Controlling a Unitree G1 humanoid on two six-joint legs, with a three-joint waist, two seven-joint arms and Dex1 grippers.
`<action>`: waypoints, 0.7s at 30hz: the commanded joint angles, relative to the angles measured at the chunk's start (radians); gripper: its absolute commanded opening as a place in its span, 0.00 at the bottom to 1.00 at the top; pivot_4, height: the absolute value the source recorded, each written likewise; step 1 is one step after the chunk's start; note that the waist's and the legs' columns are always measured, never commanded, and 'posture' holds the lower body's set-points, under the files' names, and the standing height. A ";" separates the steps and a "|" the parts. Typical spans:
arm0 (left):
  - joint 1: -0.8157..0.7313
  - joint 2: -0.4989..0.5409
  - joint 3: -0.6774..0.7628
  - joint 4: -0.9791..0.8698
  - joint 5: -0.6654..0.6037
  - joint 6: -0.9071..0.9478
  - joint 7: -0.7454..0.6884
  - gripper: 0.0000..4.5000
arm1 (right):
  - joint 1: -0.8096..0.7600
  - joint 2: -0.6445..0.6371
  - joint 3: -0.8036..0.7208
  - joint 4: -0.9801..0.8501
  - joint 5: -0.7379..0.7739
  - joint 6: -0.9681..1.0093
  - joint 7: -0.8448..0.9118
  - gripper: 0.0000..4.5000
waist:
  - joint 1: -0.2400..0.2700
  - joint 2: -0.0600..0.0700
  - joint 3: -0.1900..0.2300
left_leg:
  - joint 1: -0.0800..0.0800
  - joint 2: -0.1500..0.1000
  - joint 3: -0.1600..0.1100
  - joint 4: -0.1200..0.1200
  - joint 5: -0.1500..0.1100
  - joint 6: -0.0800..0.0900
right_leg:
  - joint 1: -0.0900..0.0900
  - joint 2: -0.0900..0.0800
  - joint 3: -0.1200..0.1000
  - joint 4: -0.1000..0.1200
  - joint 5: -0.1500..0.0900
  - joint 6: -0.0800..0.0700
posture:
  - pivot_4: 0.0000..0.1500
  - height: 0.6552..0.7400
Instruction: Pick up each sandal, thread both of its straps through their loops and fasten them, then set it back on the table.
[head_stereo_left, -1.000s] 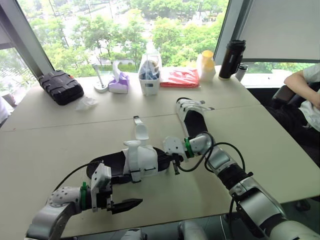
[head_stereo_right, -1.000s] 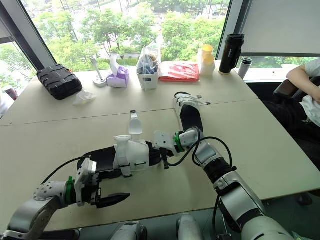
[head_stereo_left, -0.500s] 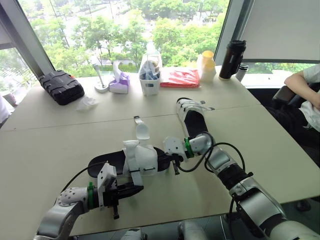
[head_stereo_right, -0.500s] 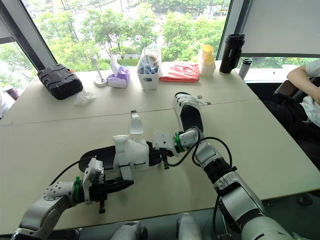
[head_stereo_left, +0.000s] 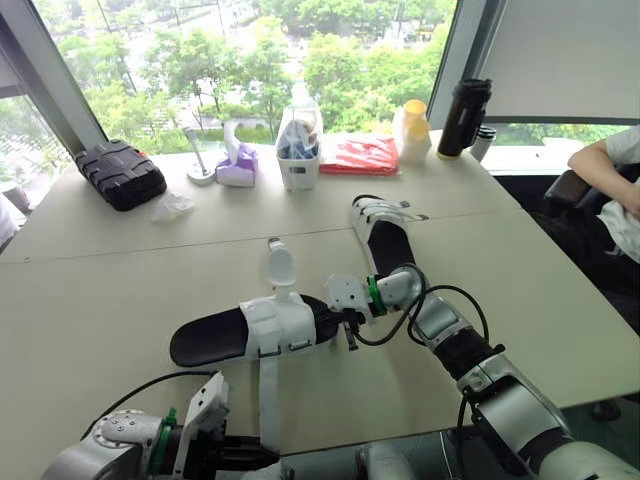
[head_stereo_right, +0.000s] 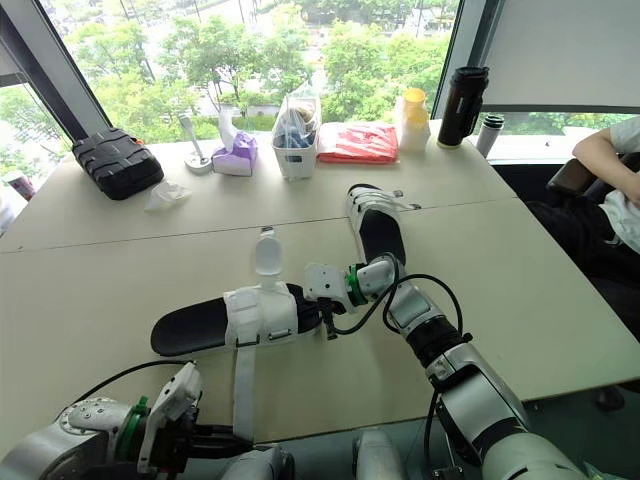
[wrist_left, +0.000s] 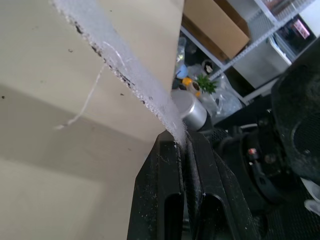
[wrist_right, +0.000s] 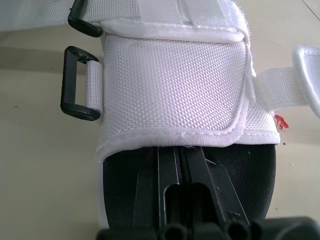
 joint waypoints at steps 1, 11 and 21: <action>0.032 0.035 0.016 -0.077 -0.046 0.017 -0.032 0.01 | 0.029 -0.011 0.040 0.067 -0.064 0.021 0.002 0.00 | 0.000 0.000 0.000 | 0.000 0.000 0.000 -0.001 0.000 0.000 | -0.001 0.000 0.000 0.000 0.000 0.000 | 1.00 1.00; -0.057 0.050 0.254 -0.178 -0.347 0.145 0.049 0.01 | 0.032 -0.016 0.043 0.073 -0.071 -0.001 0.005 0.00 | 0.001 -0.001 0.000 | 0.000 0.000 0.000 -0.005 0.000 0.000 | -0.003 0.000 0.000 0.000 0.000 -0.001 | 1.00 1.00; -0.306 -0.050 0.276 -0.030 -0.455 0.245 0.221 0.01 | 0.035 -0.019 0.044 0.071 -0.074 -0.006 0.002 0.00 | 0.000 -0.002 0.000 | 0.001 0.000 0.000 -0.005 0.001 -0.001 | -0.003 0.001 0.000 0.001 0.002 -0.003 | 1.00 1.00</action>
